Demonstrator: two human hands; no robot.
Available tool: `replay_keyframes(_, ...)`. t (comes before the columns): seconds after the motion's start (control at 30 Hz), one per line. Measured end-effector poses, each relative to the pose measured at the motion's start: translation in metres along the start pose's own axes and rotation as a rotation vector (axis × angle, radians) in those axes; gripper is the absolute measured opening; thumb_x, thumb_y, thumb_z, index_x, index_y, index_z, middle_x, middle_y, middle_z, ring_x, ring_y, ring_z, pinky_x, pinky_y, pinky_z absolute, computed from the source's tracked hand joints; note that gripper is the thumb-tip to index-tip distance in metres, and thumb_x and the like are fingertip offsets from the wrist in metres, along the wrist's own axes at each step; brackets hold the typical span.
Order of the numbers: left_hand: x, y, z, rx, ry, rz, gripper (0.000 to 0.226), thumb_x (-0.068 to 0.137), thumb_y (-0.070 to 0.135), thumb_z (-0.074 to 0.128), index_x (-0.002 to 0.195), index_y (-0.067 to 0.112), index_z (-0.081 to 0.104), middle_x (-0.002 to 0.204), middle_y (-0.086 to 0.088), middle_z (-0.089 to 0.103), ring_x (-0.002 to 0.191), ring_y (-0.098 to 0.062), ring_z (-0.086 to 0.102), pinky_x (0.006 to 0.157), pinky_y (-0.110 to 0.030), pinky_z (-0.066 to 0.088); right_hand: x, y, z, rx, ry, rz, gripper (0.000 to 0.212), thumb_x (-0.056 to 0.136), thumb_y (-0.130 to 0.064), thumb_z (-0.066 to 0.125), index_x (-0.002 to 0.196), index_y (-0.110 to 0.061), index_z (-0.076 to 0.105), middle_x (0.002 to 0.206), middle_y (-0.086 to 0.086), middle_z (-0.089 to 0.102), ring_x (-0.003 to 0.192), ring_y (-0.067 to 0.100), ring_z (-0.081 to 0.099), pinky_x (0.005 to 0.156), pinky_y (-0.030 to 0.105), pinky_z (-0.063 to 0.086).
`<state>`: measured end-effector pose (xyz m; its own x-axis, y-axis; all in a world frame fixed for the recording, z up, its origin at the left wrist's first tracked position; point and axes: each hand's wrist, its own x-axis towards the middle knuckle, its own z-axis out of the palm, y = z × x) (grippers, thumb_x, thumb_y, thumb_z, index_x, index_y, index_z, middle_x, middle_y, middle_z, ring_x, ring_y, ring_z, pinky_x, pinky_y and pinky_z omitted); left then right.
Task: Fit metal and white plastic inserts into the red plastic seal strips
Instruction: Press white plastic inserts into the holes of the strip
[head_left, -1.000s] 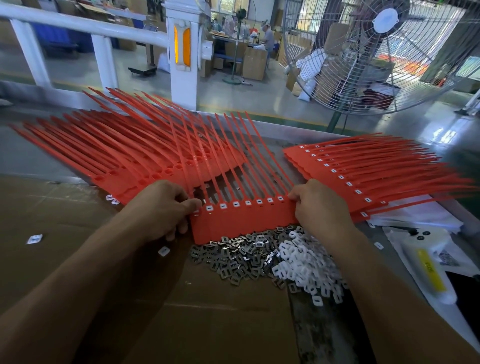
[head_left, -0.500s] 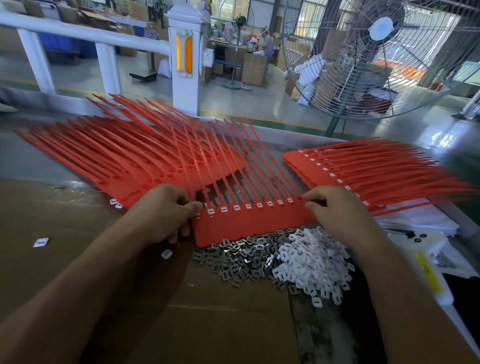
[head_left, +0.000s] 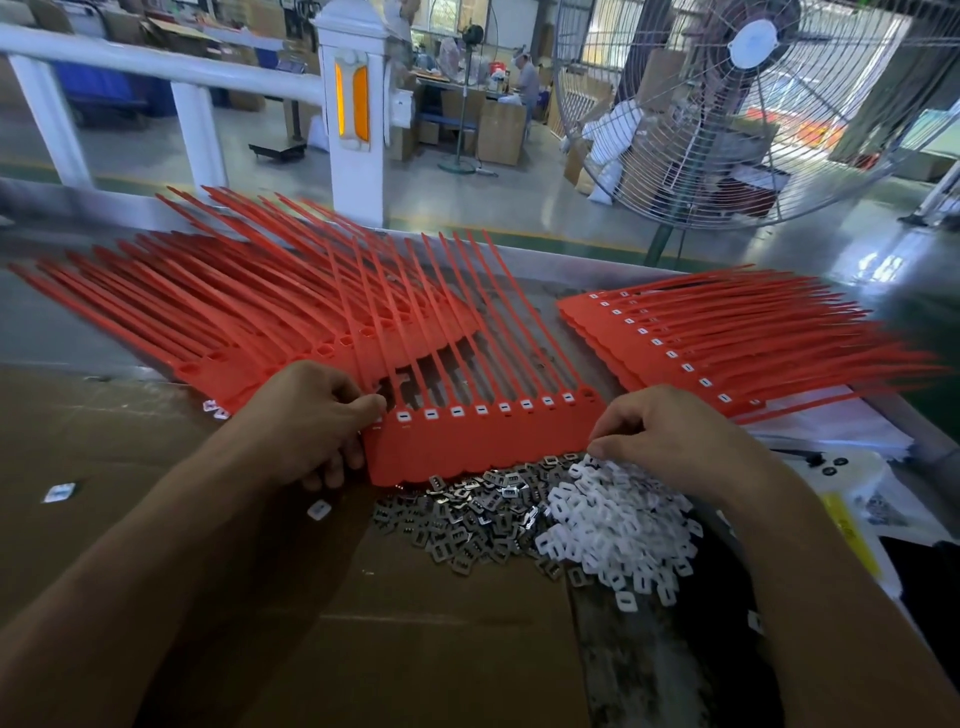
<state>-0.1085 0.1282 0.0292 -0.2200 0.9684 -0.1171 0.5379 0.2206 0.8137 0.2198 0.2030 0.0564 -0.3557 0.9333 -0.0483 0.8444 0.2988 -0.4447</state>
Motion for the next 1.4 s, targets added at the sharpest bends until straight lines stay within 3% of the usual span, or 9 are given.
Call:
replay_keyframes(0.3,-0.003,0.005,0.0,0.002,-0.014,-0.016,0.025,0.1,0.032,0.061,0.089,0.01,0.067,0.059,-0.008,0.07,0.04,-0.019,0.059,0.037,-0.025,0.043,0.002,-0.003,0.005,-0.028,-0.039,0.033,0.013,0.085,-0.03,0.083,0.075,-0.03,0.075,0.072,-0.025,0.071,0.067,-0.005,0.066,0.064,0.024,0.047)
replay_keyframes(0.4,-0.004,0.007,0.0,0.001,-0.016,-0.022,0.025,0.101,0.032,0.061,0.09,0.01,0.067,0.059,-0.008,0.07,0.04,-0.019,0.059,0.038,-0.025,0.043,0.002,-0.001,0.005,0.019,-0.033,0.046,0.014,0.085,-0.032,0.083,0.074,-0.031,0.075,0.072,-0.018,0.073,0.065,0.001,0.068,0.062,0.029,0.052)
replay_keyframes(0.5,-0.005,0.007,-0.001,0.014,-0.027,-0.019,0.024,0.101,0.032,0.06,0.091,0.011,0.067,0.06,-0.008,0.07,0.041,-0.018,0.06,0.038,-0.025,0.044,0.001,0.004,0.005,0.228,0.028,0.033,0.006,0.085,-0.036,0.081,0.082,-0.038,0.077,0.076,-0.012,0.076,0.061,0.002,0.067,0.062,0.028,0.048)
replay_keyframes(0.6,-0.005,0.007,-0.002,0.016,-0.034,-0.013,0.024,0.101,0.031,0.06,0.091,0.01,0.067,0.061,-0.008,0.071,0.041,-0.018,0.06,0.038,-0.025,0.044,0.003,0.008,0.004,0.501,0.081,0.018,0.004,0.085,-0.032,0.081,0.088,-0.031,0.078,0.082,-0.001,0.078,0.061,0.006,0.063,0.062,0.03,0.046)
replay_keyframes(0.77,-0.006,0.007,-0.003,0.012,-0.04,-0.012,0.024,0.101,0.032,0.06,0.092,0.011,0.067,0.062,-0.008,0.071,0.041,-0.018,0.06,0.037,-0.024,0.044,0.004,0.009,0.005,0.654,0.082,0.003,0.008,0.087,-0.018,0.08,0.087,-0.026,0.079,0.084,0.005,0.078,0.061,0.008,0.061,0.054,0.021,0.049)
replay_keyframes(0.97,-0.007,0.008,-0.003,0.013,-0.042,-0.015,0.024,0.101,0.032,0.06,0.092,0.011,0.067,0.062,-0.008,0.071,0.042,-0.018,0.059,0.038,-0.025,0.044,0.005,0.004,0.005,0.673,0.1,-0.049,0.016,0.089,-0.012,0.078,0.091,-0.028,0.08,0.082,0.003,0.077,0.066,0.008,0.064,0.061,0.021,0.054)
replay_keyframes(1.13,-0.008,0.01,-0.003,0.012,-0.042,-0.019,0.024,0.101,0.033,0.06,0.092,0.011,0.067,0.062,-0.008,0.071,0.042,-0.017,0.06,0.038,-0.025,0.044,0.005,0.004,0.009,0.58,0.217,-0.031,0.017,0.09,-0.015,0.077,0.091,-0.032,0.08,0.079,0.001,0.076,0.066,0.007,0.067,0.062,0.018,0.055)
replay_keyframes(1.27,-0.009,0.012,-0.005,0.014,-0.043,-0.015,0.024,0.101,0.032,0.06,0.092,0.011,0.067,0.061,-0.008,0.071,0.042,-0.018,0.06,0.039,-0.026,0.044,0.012,0.008,0.014,0.511,0.346,0.079,0.01,0.089,-0.016,0.077,0.086,-0.025,0.077,0.073,-0.002,0.075,0.064,0.009,0.069,0.062,0.03,0.057)
replay_keyframes(1.4,-0.011,0.013,-0.008,0.009,-0.038,-0.021,0.024,0.101,0.031,0.06,0.092,0.01,0.068,0.061,-0.009,0.07,0.041,-0.018,0.059,0.038,-0.025,0.043,0.025,0.011,0.019,0.418,0.401,0.124,0.01,0.093,-0.02,0.072,0.084,-0.025,0.073,0.069,-0.003,0.071,0.062,0.011,0.063,0.055,0.025,0.046)
